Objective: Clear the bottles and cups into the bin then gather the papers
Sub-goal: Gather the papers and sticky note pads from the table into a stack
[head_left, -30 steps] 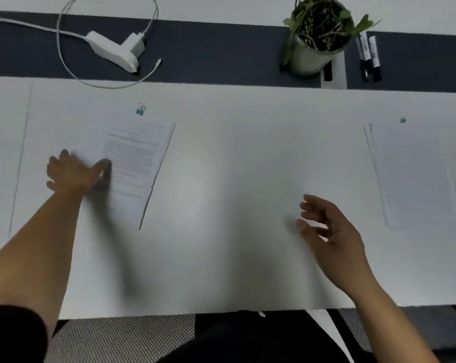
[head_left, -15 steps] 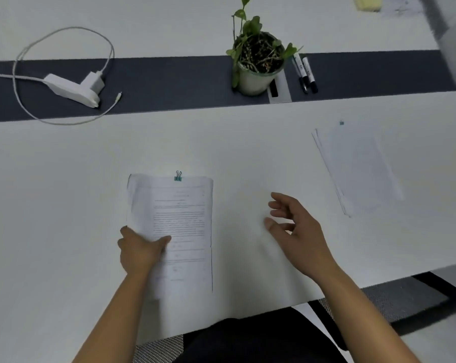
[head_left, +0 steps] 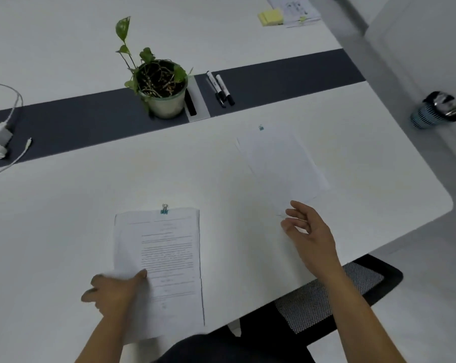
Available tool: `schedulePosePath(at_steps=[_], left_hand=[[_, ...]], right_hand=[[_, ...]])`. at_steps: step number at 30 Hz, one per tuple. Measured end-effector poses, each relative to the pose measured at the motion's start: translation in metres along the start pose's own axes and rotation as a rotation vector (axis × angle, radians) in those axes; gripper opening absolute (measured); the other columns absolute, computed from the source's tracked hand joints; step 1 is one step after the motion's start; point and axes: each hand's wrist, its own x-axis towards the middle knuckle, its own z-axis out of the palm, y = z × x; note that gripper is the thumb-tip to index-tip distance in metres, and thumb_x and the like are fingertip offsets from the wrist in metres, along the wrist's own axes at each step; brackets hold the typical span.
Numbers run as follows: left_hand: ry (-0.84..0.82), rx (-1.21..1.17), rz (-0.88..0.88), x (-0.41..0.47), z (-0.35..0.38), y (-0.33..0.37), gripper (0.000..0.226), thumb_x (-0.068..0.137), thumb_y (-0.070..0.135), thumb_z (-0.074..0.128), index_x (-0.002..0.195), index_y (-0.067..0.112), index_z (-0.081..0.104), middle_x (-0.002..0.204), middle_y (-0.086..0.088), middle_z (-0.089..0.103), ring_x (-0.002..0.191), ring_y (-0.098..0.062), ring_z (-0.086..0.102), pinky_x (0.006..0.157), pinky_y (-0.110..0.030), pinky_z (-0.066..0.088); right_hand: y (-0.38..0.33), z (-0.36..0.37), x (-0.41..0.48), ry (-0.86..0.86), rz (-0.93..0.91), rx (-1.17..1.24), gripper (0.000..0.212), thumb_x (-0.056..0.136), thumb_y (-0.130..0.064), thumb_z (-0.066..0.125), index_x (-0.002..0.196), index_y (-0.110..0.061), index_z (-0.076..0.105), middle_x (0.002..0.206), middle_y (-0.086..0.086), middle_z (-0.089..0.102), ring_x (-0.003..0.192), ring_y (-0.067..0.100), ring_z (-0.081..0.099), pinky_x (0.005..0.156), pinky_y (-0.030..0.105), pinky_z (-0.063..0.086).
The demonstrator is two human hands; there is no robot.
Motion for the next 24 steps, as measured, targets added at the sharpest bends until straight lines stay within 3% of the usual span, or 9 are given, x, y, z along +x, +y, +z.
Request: schedulePosePath(at_steps=[2, 4, 6, 8, 10, 15, 21, 24], left_hand=[[-0.012, -0.032, -0.088, -0.009, 0.013, -0.001, 0.102, 0.062, 0.030, 0.093, 0.136, 0.000, 0.029, 0.140, -0.031, 0.035, 0.122, -0.053, 0.045, 0.101, -0.057, 0.041], [-0.043, -0.037, -0.091, -0.022, 0.029, -0.001, 0.105, 0.053, 0.042, 0.091, 0.130, -0.006, 0.039, 0.130, -0.031, 0.052, 0.115, -0.049, 0.053, 0.093, -0.053, 0.047], [-0.098, -0.052, -0.068, -0.041, 0.045, 0.008, 0.107, 0.042, 0.053, 0.078, 0.124, -0.011, 0.052, 0.122, -0.029, 0.060, 0.108, -0.046, 0.059, 0.086, -0.048, 0.050], [-0.109, -0.093, -0.059, -0.053, 0.062, 0.013, 0.107, 0.040, 0.053, 0.074, 0.124, -0.011, 0.055, 0.124, -0.028, 0.061, 0.110, -0.045, 0.059, 0.093, -0.050, 0.050], [-0.096, -0.128, -0.040, -0.068, 0.077, 0.018, 0.100, 0.042, 0.050, 0.076, 0.123, -0.005, 0.057, 0.121, -0.024, 0.063, 0.108, -0.043, 0.061, 0.095, -0.052, 0.051], [-0.054, -0.184, 0.098, -0.118, 0.092, 0.034, 0.057, 0.056, 0.036, 0.068, 0.106, 0.010, 0.060, 0.099, -0.012, 0.067, 0.088, -0.036, 0.063, 0.079, -0.048, 0.054], [0.068, -0.133, 0.262, -0.144, 0.103, 0.037, 0.022, 0.079, 0.024, 0.057, 0.098, 0.013, 0.052, 0.091, -0.010, 0.062, 0.081, -0.034, 0.058, 0.075, -0.048, 0.050], [0.082, -0.089, 0.305, -0.147, 0.102, 0.037, 0.031, 0.072, 0.030, 0.048, 0.096, 0.011, 0.050, 0.087, -0.010, 0.060, 0.077, -0.033, 0.057, 0.068, -0.043, 0.048]], right_hand=[[0.016, -0.015, 0.030, -0.011, 0.028, -0.026, 0.042, 0.092, -0.019, 0.069, 0.131, -0.028, 0.057, 0.118, -0.013, 0.064, 0.099, -0.006, 0.063, 0.074, 0.000, 0.043], [0.034, -0.024, 0.073, -0.017, 0.046, -0.079, 0.045, 0.092, -0.020, 0.069, 0.134, -0.026, 0.055, 0.124, -0.008, 0.063, 0.104, 0.001, 0.063, 0.076, 0.003, 0.044], [0.056, -0.028, 0.125, -0.014, 0.061, -0.177, 0.052, 0.091, -0.022, 0.069, 0.139, -0.022, 0.050, 0.134, 0.003, 0.057, 0.115, 0.015, 0.060, 0.090, 0.016, 0.045], [0.074, -0.028, 0.174, 0.015, 0.071, -0.325, 0.062, 0.089, -0.026, 0.069, 0.145, -0.014, 0.044, 0.143, 0.014, 0.047, 0.131, 0.027, 0.049, 0.106, 0.033, 0.039], [0.083, -0.029, 0.214, 0.061, 0.107, -0.478, 0.071, 0.088, -0.030, 0.068, 0.148, -0.007, 0.037, 0.147, 0.020, 0.040, 0.138, 0.036, 0.037, 0.113, 0.042, 0.030], [0.098, -0.036, 0.258, 0.090, 0.197, -0.687, 0.097, 0.079, -0.043, 0.070, 0.153, -0.006, 0.019, 0.154, 0.018, 0.028, 0.143, 0.038, 0.024, 0.114, 0.049, 0.026], [0.111, -0.038, 0.254, 0.074, 0.309, -0.664, 0.115, 0.054, -0.067, 0.084, 0.140, -0.009, 0.036, 0.140, 0.016, 0.047, 0.132, 0.035, 0.042, 0.105, 0.048, 0.033], [0.118, -0.030, 0.234, 0.097, 0.392, -0.579, 0.108, 0.055, -0.065, 0.085, 0.134, -0.004, 0.044, 0.137, 0.016, 0.053, 0.128, 0.035, 0.049, 0.100, 0.046, 0.041]])
